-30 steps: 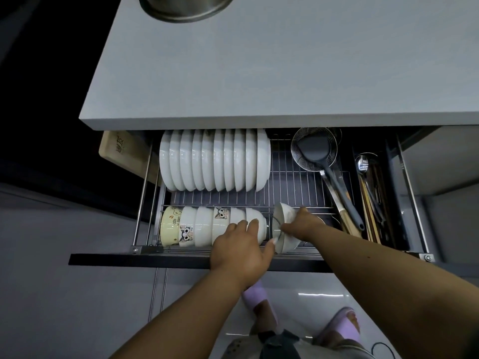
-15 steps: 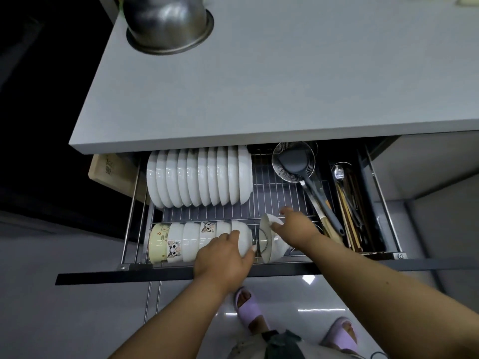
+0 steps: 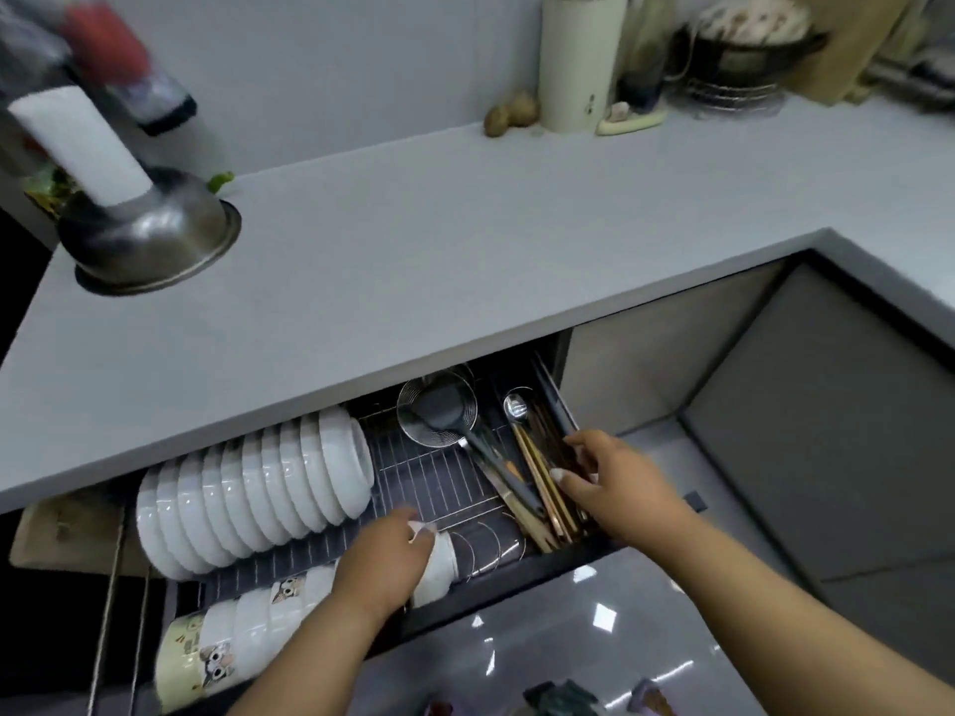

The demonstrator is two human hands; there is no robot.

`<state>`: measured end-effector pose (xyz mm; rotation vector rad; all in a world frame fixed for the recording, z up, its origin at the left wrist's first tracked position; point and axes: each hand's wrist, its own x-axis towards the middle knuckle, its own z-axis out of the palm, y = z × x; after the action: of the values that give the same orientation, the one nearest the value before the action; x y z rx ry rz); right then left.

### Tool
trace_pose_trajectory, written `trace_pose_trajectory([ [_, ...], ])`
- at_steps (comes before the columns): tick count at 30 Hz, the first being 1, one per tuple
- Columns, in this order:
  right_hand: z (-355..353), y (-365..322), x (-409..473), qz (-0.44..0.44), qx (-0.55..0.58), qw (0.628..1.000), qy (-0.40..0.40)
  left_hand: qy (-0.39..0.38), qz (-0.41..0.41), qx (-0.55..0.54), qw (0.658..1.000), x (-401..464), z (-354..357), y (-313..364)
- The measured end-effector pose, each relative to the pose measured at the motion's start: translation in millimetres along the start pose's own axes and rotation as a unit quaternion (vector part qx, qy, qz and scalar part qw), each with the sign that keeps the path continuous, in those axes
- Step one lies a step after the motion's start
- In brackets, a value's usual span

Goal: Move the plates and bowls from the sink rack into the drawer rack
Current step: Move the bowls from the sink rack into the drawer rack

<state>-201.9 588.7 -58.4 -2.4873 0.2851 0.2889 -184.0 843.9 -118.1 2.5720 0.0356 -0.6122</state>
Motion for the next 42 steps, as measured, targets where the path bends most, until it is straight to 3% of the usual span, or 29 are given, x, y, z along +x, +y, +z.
trace_pose_trajectory([
  [10,-125.7,114.7,-32.4,0.021,0.049,0.988,0.147,0.056,0.187,0.043,0.980,8.1,31.1,208.7],
  [19,-218.7,231.0,-67.0,0.088,0.083,0.961,0.249,0.032,0.285,0.096,0.953,6.0,104.6,358.4],
  [31,-265.8,329.9,-107.5,0.214,0.146,0.914,0.311,-0.028,0.391,0.108,0.914,8.6,169.1,482.4],
  [42,-310.8,409.7,-93.9,0.313,0.162,0.863,0.363,-0.103,0.452,0.105,0.880,70.5,234.7,613.2],
])
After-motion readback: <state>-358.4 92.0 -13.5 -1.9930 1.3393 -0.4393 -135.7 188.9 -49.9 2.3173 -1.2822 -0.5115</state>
